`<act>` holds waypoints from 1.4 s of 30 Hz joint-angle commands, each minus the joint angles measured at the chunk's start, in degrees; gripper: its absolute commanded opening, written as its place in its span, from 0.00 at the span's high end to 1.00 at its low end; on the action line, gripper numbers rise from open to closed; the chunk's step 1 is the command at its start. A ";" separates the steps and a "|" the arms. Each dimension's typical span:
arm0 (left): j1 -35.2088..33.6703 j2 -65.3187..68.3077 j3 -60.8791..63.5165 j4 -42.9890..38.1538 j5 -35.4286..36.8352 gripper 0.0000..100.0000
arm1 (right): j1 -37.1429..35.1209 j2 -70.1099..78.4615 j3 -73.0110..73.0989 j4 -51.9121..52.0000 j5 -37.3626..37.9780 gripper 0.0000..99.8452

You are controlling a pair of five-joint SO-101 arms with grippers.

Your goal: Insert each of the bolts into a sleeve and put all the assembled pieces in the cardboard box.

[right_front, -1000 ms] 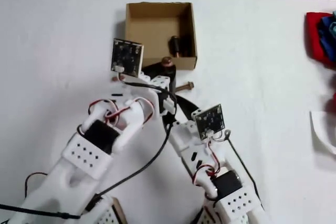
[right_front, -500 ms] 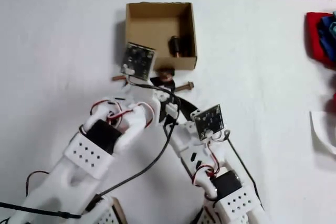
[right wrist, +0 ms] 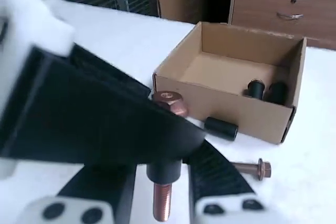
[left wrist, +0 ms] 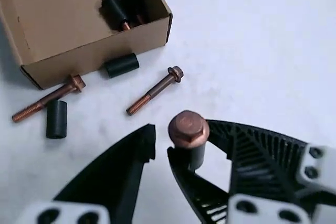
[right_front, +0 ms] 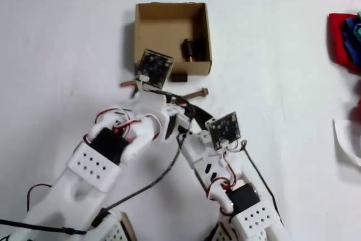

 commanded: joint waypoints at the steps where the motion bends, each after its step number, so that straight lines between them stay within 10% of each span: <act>1: 0.00 -1.58 -5.05 1.67 -0.18 0.76 | 0.04 -1.10 0.62 0.31 0.00 0.98; 8: -3.78 -5.98 -13.32 11.34 -0.44 0.76 | 2.42 -1.01 0.62 1.54 -0.35 0.98; 16: -25.49 -8.70 -8.92 18.46 -1.85 0.76 | 13.49 -0.92 -4.84 6.46 -6.86 0.98; 21: -39.47 -8.62 6.20 7.82 -23.56 0.76 | 15.43 4.62 -22.86 18.07 -8.09 0.98; 26: -43.25 -8.70 21.41 -6.15 -33.58 0.76 | 15.43 26.24 -44.92 22.29 -8.35 0.98; 42: -43.25 -8.70 38.29 -19.78 -33.49 0.76 | 12.35 117.41 -146.73 49.98 -8.53 0.98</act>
